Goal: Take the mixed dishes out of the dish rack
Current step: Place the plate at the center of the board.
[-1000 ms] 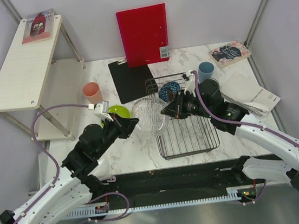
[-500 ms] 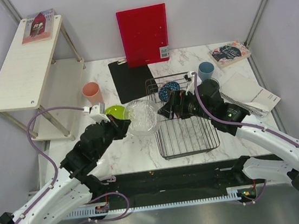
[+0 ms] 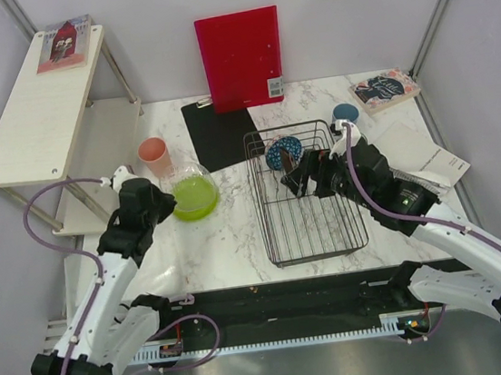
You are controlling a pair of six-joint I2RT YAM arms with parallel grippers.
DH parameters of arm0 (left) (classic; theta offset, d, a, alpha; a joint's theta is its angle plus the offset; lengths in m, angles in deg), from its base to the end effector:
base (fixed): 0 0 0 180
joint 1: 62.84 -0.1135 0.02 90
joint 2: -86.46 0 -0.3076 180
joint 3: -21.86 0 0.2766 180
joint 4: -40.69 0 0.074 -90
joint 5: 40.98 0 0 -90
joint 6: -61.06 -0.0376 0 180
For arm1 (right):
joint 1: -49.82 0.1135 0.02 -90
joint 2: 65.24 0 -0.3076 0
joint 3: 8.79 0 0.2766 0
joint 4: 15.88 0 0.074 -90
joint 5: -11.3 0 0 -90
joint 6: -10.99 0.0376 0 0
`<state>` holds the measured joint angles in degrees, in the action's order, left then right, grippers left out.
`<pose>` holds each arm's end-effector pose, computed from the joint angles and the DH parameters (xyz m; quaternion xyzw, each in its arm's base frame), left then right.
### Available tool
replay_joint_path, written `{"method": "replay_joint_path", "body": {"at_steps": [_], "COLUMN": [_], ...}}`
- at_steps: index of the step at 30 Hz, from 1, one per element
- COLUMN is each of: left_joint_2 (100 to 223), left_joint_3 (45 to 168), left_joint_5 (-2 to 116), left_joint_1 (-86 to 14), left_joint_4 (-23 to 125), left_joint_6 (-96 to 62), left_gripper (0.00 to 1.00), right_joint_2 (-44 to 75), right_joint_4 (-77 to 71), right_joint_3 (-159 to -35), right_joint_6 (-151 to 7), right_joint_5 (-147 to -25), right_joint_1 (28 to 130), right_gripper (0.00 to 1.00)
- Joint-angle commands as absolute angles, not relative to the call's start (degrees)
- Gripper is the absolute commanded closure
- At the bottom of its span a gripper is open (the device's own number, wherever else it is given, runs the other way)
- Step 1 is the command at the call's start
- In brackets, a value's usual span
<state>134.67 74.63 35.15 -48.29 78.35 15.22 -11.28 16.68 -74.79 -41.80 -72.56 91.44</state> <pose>0.1797 -0.0373 0.3045 -0.2786 0.8291 -0.1393 0.4642 0.1625 0.1390 0.3809 -0.0011 0.8211 0.3273 0.4676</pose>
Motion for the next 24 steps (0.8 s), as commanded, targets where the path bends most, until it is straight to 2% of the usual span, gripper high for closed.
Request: {"method": "replay_joint_path", "body": {"at_steps": [1, 5, 14, 24], "left_joint_2": [140.50, 145.96, 152.29, 156.07], "left_joint_3": [71.57, 69.46, 65.41, 66.20], "left_joint_5": [44.79, 48.23, 45.59, 46.65], "left_joint_1": [-50.97, -51.24, -53.61, -58.61], "left_joint_4": [69.42, 63.60, 56.66, 55.24], "left_joint_6": [19.40, 21.15, 21.07, 20.98], "left_gripper": [0.98, 0.98, 0.98, 0.98], "right_joint_2": [-12.59, -13.21, -13.65, -12.50], "right_joint_4": [15.90, 15.64, 15.11, 13.35], "right_joint_3": [-74.05, -73.35, -71.68, -70.45], "right_joint_6": [-43.94, -44.38, -44.03, -43.07], "right_joint_5": [-72.63, -72.72, -73.42, -74.74], "right_joint_1": [91.57, 91.57, 91.48, 91.48], "right_gripper": [0.02, 0.02, 0.02, 0.02]}}
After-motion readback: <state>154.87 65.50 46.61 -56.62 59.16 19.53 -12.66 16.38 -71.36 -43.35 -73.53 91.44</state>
